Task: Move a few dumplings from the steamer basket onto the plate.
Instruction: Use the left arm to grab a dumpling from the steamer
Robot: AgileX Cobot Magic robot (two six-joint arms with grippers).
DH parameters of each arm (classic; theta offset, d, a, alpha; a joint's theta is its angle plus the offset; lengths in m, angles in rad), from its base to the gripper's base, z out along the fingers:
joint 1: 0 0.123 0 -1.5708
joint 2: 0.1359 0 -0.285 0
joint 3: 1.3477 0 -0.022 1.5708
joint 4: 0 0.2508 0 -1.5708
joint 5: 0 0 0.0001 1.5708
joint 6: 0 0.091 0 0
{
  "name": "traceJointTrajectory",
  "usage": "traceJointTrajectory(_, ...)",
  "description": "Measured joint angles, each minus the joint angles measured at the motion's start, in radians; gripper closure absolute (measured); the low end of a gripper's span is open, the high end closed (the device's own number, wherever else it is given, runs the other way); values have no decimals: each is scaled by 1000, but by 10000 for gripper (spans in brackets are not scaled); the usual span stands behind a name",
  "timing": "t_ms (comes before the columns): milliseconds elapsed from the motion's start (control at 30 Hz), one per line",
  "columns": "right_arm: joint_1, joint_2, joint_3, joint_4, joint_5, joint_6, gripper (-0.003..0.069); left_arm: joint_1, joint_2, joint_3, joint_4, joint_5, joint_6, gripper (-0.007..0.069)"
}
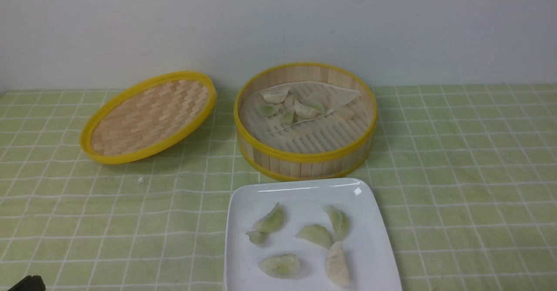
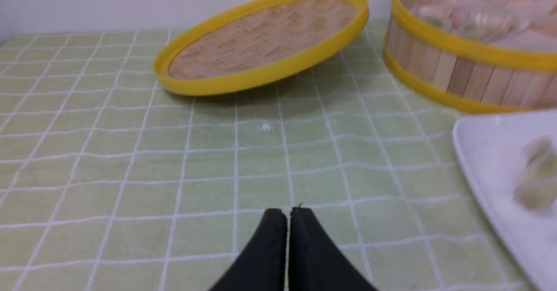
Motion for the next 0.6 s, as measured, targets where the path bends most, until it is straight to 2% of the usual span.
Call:
traceJointTrajectory(200, 0, 0, 0, 0, 0, 0, 673, 0, 0, 1, -143, -143, -54, 631)
traceJointTrajectory(300, 0, 0, 1, 0, -11, 1, 673, 0, 0, 2, -206, -317, -64, 631)
traceJointTrajectory(400, 0, 0, 9, 50, -128, 37, 673, 0, 0, -6, -236, -494, -77, 631)
traceJointTrajectory(433, 0, 0, 9, 65, -141, 47, 673, 0, 0, -12, -239, -505, -85, 631)
traceJointTrajectory(500, 0, 0, 9, 175, -311, 122, 673, 0, 1, -103, -246, -504, -106, 631)
traceJointTrajectory(600, 0, 0, 9, 274, -452, 194, 673, 0, 59, -278, -242, -369, -105, 631)
